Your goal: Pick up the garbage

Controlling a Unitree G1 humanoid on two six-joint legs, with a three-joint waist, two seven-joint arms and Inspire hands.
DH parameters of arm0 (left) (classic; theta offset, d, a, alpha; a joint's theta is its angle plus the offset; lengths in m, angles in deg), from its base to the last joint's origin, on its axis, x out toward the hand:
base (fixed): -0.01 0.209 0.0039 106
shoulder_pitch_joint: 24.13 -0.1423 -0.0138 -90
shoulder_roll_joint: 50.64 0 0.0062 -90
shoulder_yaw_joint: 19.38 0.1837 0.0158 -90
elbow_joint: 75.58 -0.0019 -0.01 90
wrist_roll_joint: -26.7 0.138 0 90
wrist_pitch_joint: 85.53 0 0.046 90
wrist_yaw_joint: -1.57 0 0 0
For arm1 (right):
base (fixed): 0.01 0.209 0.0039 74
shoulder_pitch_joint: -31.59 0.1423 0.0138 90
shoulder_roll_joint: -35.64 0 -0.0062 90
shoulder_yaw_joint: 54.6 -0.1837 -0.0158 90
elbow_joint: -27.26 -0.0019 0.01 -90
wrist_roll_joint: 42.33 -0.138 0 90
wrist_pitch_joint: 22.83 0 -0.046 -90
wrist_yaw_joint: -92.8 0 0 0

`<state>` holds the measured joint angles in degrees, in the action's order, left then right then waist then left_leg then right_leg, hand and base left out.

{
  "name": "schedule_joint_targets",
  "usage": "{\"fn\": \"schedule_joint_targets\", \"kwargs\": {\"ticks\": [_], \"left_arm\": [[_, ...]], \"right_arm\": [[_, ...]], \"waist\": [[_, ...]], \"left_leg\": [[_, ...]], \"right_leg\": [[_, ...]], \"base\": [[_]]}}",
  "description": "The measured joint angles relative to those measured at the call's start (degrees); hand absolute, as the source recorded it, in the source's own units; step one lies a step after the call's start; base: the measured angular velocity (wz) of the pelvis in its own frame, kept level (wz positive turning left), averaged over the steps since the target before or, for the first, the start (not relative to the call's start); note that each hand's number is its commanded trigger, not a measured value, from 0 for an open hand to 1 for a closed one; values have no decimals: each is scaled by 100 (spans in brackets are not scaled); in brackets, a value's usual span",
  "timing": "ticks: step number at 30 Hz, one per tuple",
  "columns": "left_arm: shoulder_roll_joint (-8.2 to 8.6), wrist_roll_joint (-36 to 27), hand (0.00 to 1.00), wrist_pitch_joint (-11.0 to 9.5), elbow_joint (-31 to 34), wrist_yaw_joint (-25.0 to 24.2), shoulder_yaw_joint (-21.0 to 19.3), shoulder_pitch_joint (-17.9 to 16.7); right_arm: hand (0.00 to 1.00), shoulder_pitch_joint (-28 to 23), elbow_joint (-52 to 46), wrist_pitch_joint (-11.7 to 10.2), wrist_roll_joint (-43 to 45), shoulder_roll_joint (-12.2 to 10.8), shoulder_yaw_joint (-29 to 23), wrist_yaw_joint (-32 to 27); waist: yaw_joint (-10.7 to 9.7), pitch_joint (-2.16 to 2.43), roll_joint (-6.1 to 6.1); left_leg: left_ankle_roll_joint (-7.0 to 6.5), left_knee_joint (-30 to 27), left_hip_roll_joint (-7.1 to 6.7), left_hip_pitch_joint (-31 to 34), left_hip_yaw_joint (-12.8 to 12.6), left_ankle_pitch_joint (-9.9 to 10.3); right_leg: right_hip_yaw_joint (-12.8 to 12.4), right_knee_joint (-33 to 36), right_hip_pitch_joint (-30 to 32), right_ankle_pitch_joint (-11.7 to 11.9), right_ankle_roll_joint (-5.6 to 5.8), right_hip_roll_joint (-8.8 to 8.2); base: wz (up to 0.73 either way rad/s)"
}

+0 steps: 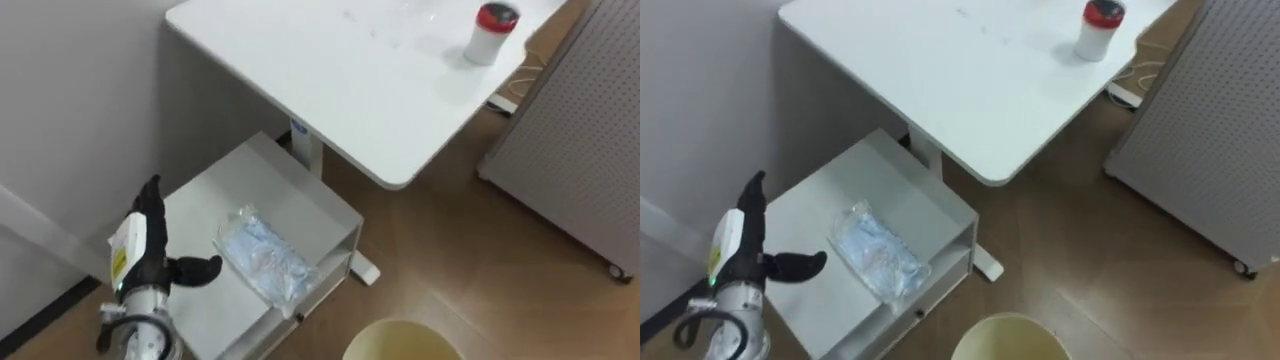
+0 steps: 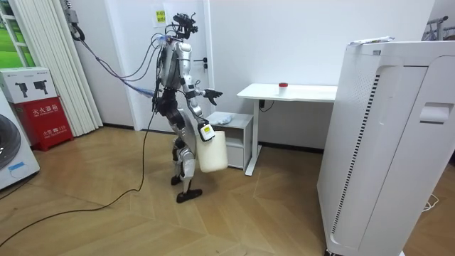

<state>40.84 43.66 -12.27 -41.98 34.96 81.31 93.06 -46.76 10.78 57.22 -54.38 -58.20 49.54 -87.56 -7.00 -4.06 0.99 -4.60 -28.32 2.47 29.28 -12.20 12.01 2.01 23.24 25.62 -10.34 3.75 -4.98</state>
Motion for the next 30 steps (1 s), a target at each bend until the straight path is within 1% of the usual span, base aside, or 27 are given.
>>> {"fn": "schedule_joint_targets", "kwargs": {"ticks": [1, 2, 3, 4, 5, 6, 7, 8, 9, 10, 11, 12, 13, 14, 15, 17, 18, 22, 25, 26, 28, 30], "left_arm": [[-5, -2, 0, 2, -79, 1, 25, 1], [-1, -28, 0, 3, -182, 3, 78, 1], [-3, -57, 0, 2, -202, 8, 83, 37], [-3, -63, 0, 2, -210, 11, 83, 81], [-3, -63, 0, 1, -211, 30, 83, 168], [-3, -63, 0, 0, -213, 87, 88, 233], [-3, -69, 0, -1, -213, 121, 98, 251], [-14, -137, 0, -2, -215, 178, 125, 286], [-16, -252, 0, -3, -237, 231, 128, 346], [-15, -298, 0, -9, -276, 243, 128, 388], [-24, -401, 0, -24, -364, 252, 127, 490], [-28, -408, 0, -31, -471, 274, 123, 599], [-35, -408, 0, -41, -512, 287, 124, 637], [-53, -411, 0, -102, -649, 344, 123, 706], [-58, -473, 0, -114, -723, 378, 110, 751], [-59, -579, 0, -125, -759, 394, 83, 828], [-59, -642, 0, -130, -779, 394, 75, 861], [-72, -751, 0, -129, -778, 395, 77, 875], [-202, -746, 0, -128, -793, 395, 129, 879], [-233, -751, 0, -127, -793, 396, 152, 882], [-244, -791, 0, -125, -797, 397, 287, 882], [-243, -872, 0, -124, -803, 388, 512, 889]], "right_arm": [[100, 44, -10, 0, 4, 2, 34, 1], [100, 90, -38, 3, 14, 7, 99, -6], [100, 101, -86, 14, 17, 11, 208, -22], [100, 100, -131, 27, 14, 15, 236, -28], [100, 97, -240, 79, 8, 17, 257, -51], [100, 131, -275, 86, -16, 24, 258, -89], [100, 141, -308, 89, -25, 38, 266, -94], [100, 147, -421, 98, -38, 57, 277, -93], [100, 174, -497, 103, -38, 59, 306, -97], [100, 193, -506, 101, -38, 59, 334, -99], [100, 208, -591, 99, -38, 63, 374, -105], [100, 205, -680, 99, -63, 69, 388, -105], [100, 211, -710, 94, -85, 69, 393, -106], [100, 260, -724, 72, -114, 72, 441, -105], [100, 299, -754, 69, -116, 71, 473, -105], [100, 303, -894, 65, -116, 79, 475, -116], [100, 303, -971, 61, -118, 78, 485, -147], [100, 303, -1144, 64, -194, 93, 486, -221], [100, 359, -1257, 53, -316, 87, 526, -242], [100, 372, -1263, 51, -346, 88, 549, -255], [100, 368, -1284, 52, -401, 109, 641, -275], [100, 367, -1377, 54, -464, 117, 734, -270]], "waist": [[0, 0, 0], [-9, -3, 13], [-33, -8, 39], [-62, -22, 62], [-91, -29, 72], [-95, -31, 70], [-99, -30, 71], [-99, -34, 72], [-116, -50, 74], [-127, -52, 74], [-133, -68, 57], [-146, -77, 46], [-157, -80, 41], [-192, -102, 32], [-211, -110, 36], [-225, -127, 25], [-234, -127, 25], [-294, -133, 9], [-385, -147, -15], [-404, -160, -35], [-418, -174, -59], [-459, -172, -69]], "left_leg": [[0, -30, -5, 20, -8, 1], [0, -63, -15, 58, -2, 3], [0, -70, 1, 136, 3, 3], [0, -68, 12, 179, 6, 3], [0, -69, 28, 276, -2, 3], [0, -76, 43, 357, -17, 3], [0, -94, 57, 397, -32, 3], [3, -155, 97, 480, -74, 5], [10, -212, 132, 564, -92, 10], [13, -245, 152, 605, -98, 14], [19, -304, 189, 685, -112, 20], [24, -336, 214, 773, -112, 25], [26, -362, 219, 810, -114, 25], [29, -403, 234, 854, -130, 23], [42, -488, 288, 932, -159, 32], [52, -579, 326, 1078, -160, 39], [55, -650, 375, 1197, -161, 39], [63, -854, 446, 1500, -149, 45], [67, -1000, 474, 1715, -148, 61], [74, -1036, 477, 1754, -146, 77], [84, -1039, 470, 1763, -129, 85], [95, -1055, 469, 1817, -95, 108]], "right_leg": [[36, 0, 48, 21, -24, 10], [148, -11, 65, 34, -38, 3], [171, -27, 102, 44, -53, 12], [205, 2, 155, 52, -66, 13], [269, 125, 318, 45, -90, 6], [289, 260, 488, 48, -110, 3], [290, 306, 556, 51, -122, 8], [307, 385, 677, 60, -162, 19], [309, 465, 785, 73, -192, 37], [307, 498, 837, 78, -205, 50], [308, 597, 942, 87, -233, 66], [283, 693, 1053, 80, -252, 86], [270, 733, 1099, 77, -260, 92], [255, 785, 1168, 77, -277, 99], [251, 798, 1246, 83, -296, 129], [252, 863, 1392, 76, -328, 149], [259, 881, 1492, 95, -353, 181], [275, 1044, 1779, 103, -389, 215], [278, 1218, 2001, 80, -420, 215], [277, 1277, 2050, 53, -430, 212], [289, 1298, 2062, 24, -440, 204], [305, 1329, 2107, -22, -442, 203]], "base": [[-43], [-37], [-26], [-9], [-7], [-12], [-22], [-22], [-20], [-15], [-10], [-9], [-8], [-14], [-17], [-14], [-11], [-1], [0], [0], [3], [6]]}}
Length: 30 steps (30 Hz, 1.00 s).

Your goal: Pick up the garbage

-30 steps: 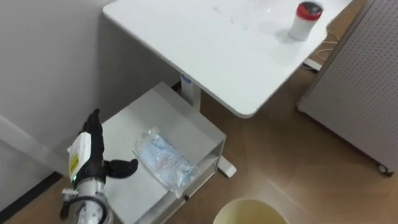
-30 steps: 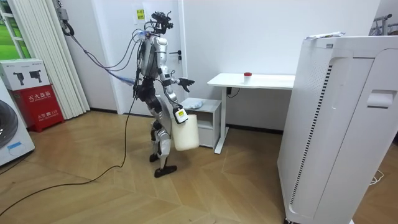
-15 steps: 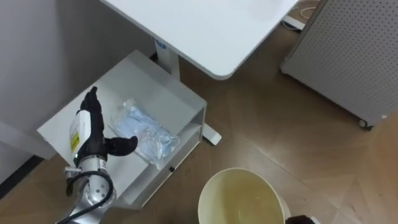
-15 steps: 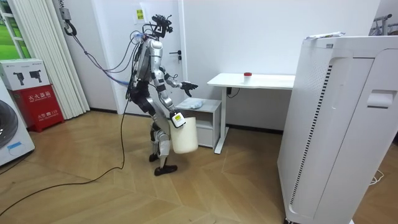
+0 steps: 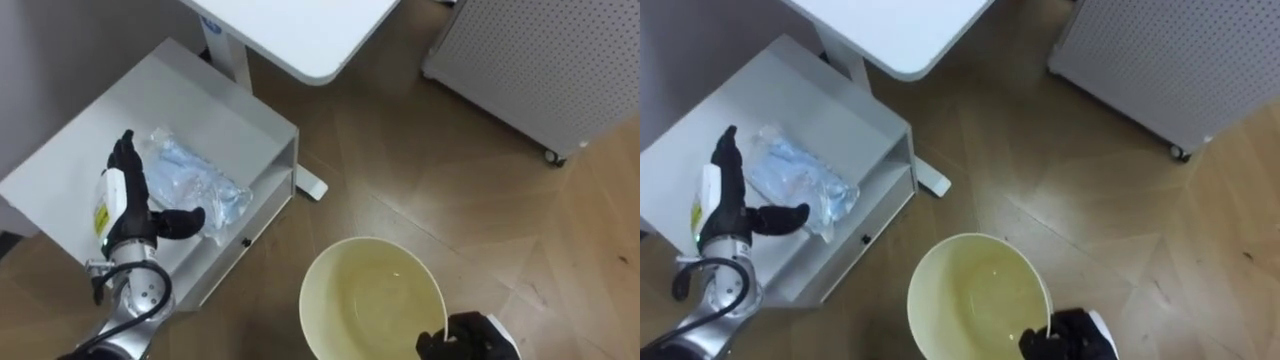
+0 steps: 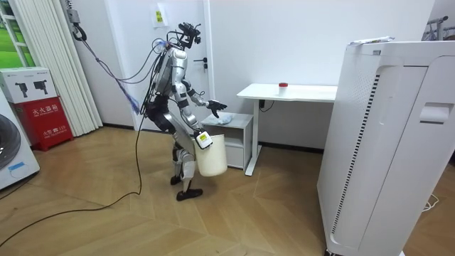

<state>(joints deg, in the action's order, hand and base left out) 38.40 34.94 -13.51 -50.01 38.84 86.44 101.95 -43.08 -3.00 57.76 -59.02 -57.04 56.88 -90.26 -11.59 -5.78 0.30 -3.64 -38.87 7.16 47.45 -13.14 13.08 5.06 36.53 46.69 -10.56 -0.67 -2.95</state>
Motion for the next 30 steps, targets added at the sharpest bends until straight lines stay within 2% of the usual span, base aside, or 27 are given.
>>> {"fn": "schedule_joint_targets", "kwargs": {"ticks": [8, 16, 23, 24, 25, 26, 27, 30], "left_arm": [[4, -367, 0, 8, -232, -192, 373, 10], [23, -240, 0, 63, -560, -216, 587, 11], [8, -13, 0, 248, -658, -400, 589, 11], [-7, 66, 21, 273, -682, -452, 591, 11], [-15, 116, 59, 279, -701, -465, 591, 11], [-33, 168, 77, 304, -722, -516, 592, 11], [-48, 263, 100, 344, -746, -547, 592, 13], [-96, 401, 100, 401, -752, -527, 584, 50]], "right_arm": [[100, 30, -3, -55, -483, 7, 328, -4], [100, -11, -264, -52, -573, 5, 534, -13], [100, -11, -353, -55, -567, 6, 527, -159], [100, -11, -366, -55, -566, 6, 525, -181], [100, -12, -369, -54, -566, 6, 525, -182], [100, -12, -383, -52, -567, 6, 526, -182], [100, -14, -406, -48, -567, 6, 526, -182], [100, -14, -415, -43, -567, 4, 530, -172]], "waist": [[-136, 0, -4], [-239, 8, -17], [-264, 12, -24], [-275, 12, -24], [-283, 13, -24], [-300, 13, -25], [-314, 13, -25], [-330, 14, -25]], "left_leg": [[42, -131, 15, 60, 39, 32], [47, -168, 18, 128, 66, 36], [44, -233, 16, 296, 77, 38], [40, -243, 17, 318, 76, 40], [40, -245, 20, 326, 76, 41], [38, -249, 20, 341, 74, 42], [36, -253, 21, 355, 74, 42], [35, -256, 29, 371, 81, 43]], "right_leg": [[-3, 140, 54, -59, -47, -16], [-27, 155, 124, -74, -43, 15], [-22, 215, 277, -73, -43, 9], [-24, 227, 301, -73, -43, 9], [-25, 226, 310, -73, -43, 9], [-26, 227, 329, -73, -43, 8], [-25, 229, 342, -73, -42, 8], [-17, 238, 348, -73, -42, 8]], "base": [[0], [1], [0], [0], [0], [0], [0], [0]]}}
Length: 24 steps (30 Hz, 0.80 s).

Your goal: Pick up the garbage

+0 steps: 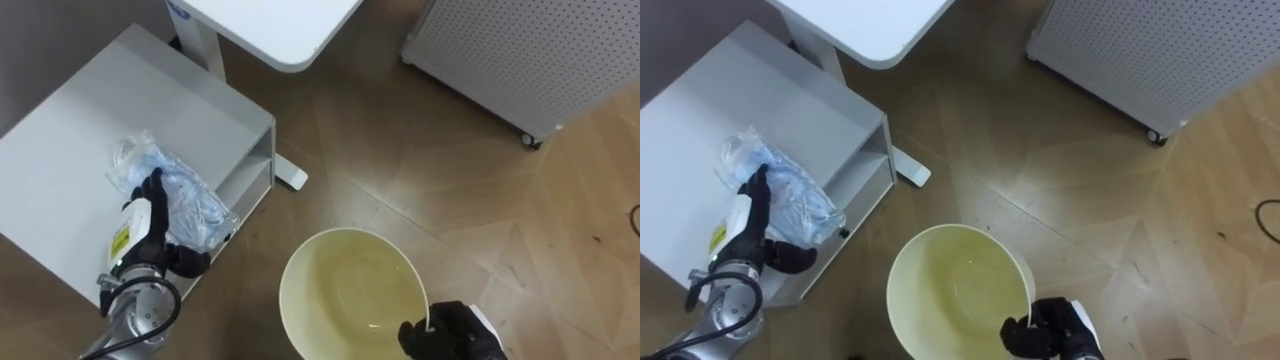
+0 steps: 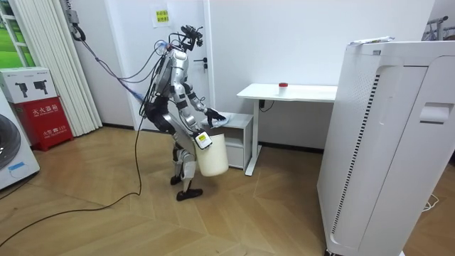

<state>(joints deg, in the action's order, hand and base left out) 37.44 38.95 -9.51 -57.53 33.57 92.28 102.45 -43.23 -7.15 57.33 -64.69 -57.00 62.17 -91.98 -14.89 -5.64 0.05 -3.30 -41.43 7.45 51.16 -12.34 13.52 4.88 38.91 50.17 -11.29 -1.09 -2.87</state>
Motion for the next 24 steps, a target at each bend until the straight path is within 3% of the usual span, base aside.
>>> {"fn": "schedule_joint_targets", "kwargs": {"ticks": [3, 6, 17, 24], "left_arm": [[-213, 145, 100, 42, -9, 6, -14, 89], [-321, 214, 100, 138, -7, -7, -14, 173], [-267, 303, 100, 316, -31, -14, 30, 189], [-219, -200, 100, 168, -73, -3, -30, 57]], "right_arm": [[100, 0, -4, 7, 1, -2, 1, 6], [100, -1, -5, 59, -9, -1, -2, -4], [100, -7, -15, 74, -26, -2, 9, -24], [100, -105, -79, 57, -87, -25, 14, -101]], "waist": [[2, 1, -2], [-8, 1, -2], [-7, 1, -1], [14, 3, -1]], "left_leg": [[-5, -12, 13, 0, 0, 3], [-11, -21, 5, -2, -2, 6], [-14, -16, 3, -1, 3, 8], [-13, -6, 4, -48, 13, 8]], "right_leg": [[0, 20, -3, 1, 0, 6], [-5, 40, -3, 3, 5, 10], [7, 21, -9, 4, 7, 11], [13, -2, -64, 5, 8, -11]], "base": [[0], [0], [0], [0]]}}
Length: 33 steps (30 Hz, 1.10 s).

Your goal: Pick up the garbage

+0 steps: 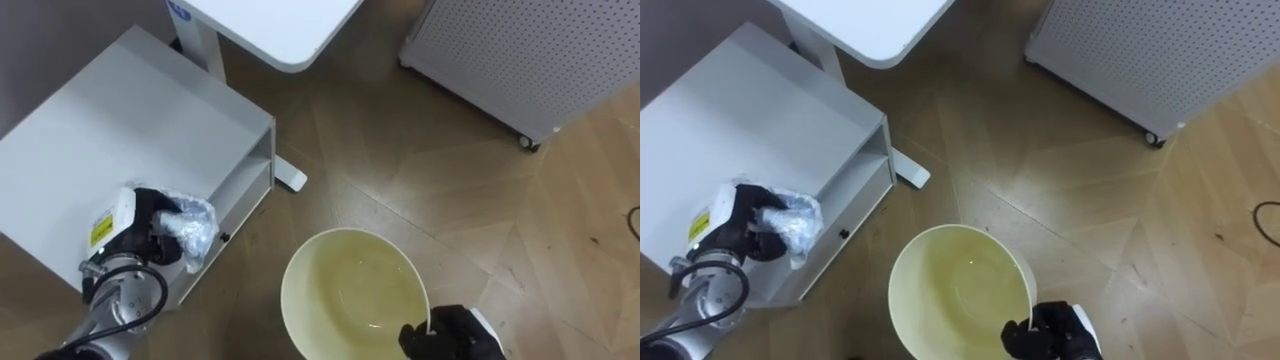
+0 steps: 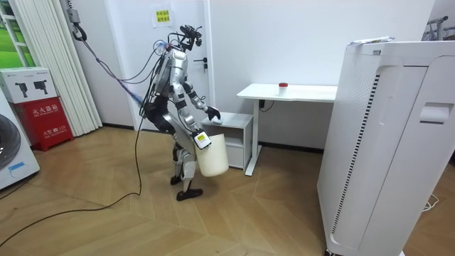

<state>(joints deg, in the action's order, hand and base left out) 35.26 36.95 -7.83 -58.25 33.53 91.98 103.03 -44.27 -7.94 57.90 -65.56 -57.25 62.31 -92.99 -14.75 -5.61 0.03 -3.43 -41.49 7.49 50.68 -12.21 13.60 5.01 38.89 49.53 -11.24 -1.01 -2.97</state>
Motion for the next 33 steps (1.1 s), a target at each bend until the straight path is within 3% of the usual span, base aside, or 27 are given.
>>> {"fn": "schedule_joint_targets", "kwargs": {"ticks": [4, 7, 9, 11, 13, 15, 17, 21, 25, 26, 27, 28, 33], "left_arm": [[174, -598, 100, -110, 34, -66, -106, -221], [345, -979, 100, -231, 250, -245, -91, -531], [638, -1244, 100, -266, 680, -419, 19, -931], [894, -1431, 100, -325, 911, -507, 156, -1233], [1184, -1509, 100, -335, 1020, -678, 355, -1478], [1512, -1509, 100, -335, 1148, -961, 689, -1838], [1681, -1508, 100, -334, 1210, -1252, 943, -2057], [1889, -1569, 100, -331, 1351, -1860, 1364, -2358], [1895, -1642, 99, -325, 1362, -2272, 1609, -2478], [1885, -1655, 69, -322, 1360, -2320, 1608, -2532], [1868, -1662, 16, -311, 1359, -2392, 1607, -2545], [1867, -1669, 0, -305, 1354, -2413, 1608, -2553], [1863, -1737, 0, -304, 1356, -2590, 1613, -2572]], "right_arm": [[100, -137, -125, -62, 3, -13, -2, 4], [100, -181, -104, -166, 18, -85, 0, -37], [100, -381, -164, -240, 27, -112, 3, -129], [100, -524, -197, -294, 30, -157, 2, -178], [100, -586, -191, -332, 32, -209, 2, -190], [100, -635, -168, -346, 53, -341, 6, -185], [100, -672, -122, -389, 104, -446, 87, -167], [100, -735, -119, -388, 130, -469, 332, -105], [100, -738, -87, -394, 509, -543, 330, 40], [100, -739, -49, -393, 615, -546, 326, 90], [100, -739, -7, -393, 707, -549, 331, 142], [100, -740, 18, -393, 738, -552, 332, 159], [100, -742, 65, -392, 772, -557, 319, 166]], "waist": [[107, 2, -3], [140, 33, -7], [224, 165, 3], [303, 237, -21], [402, 249, -38], [478, 319, -105], [567, 362, -178], [771, 378, -176], [879, 377, -181], [891, 375, -185], [891, 375, -185], [889, 375, -185], [878, 360, -212]], "left_leg": [[9, 5, 37, -109, -31, 18], [18, 66, 8, -186, -16, 7], [12, 169, -36, -206, -18, -30], [5, 231, -70, -233, -17, -48], [-1, 306, -91, -280, -18, -66], [-13, 500, -161, -349, -50, -147], [-15, 617, -198, -422, -107, -180], [-18, 800, -231, -511, -138, -238], [-14, 885, -237, -567, -166, -248], [-12, 913, -240, -568, -166, -256], [-10, 932, -244, -569, -167, -258], [-10, 941, -248, -573, -169, -258], [0, 1043, -320, -635, -192, -288]], "right_leg": [[19, -14, -99, -9, -15, 2], [39, -41, -172, -11, -18, -18], [74, -114, -187, -3, -14, -65], [79, -144, -206, 4, -10, -89], [86, -224, -258, 22, 11, -94], [66, -331, -277, 55, 35, -128], [24, -344, -284, 55, 36, -160], [19, -505, -360, 100, 55, -153], [20, -581, -404, 111, 56, -169], [23, -607, -404, 115, 56, -169], [21, -622, -403, 116, 56, -167], [20, -623, -403, 116, 56, -168], [-22, -634, -394, 99, 71, -178]], "base": [[-2], [5], [5], [5], [2], [6], [-2], [-2], [-1], [0], [0], [0], [0]]}}
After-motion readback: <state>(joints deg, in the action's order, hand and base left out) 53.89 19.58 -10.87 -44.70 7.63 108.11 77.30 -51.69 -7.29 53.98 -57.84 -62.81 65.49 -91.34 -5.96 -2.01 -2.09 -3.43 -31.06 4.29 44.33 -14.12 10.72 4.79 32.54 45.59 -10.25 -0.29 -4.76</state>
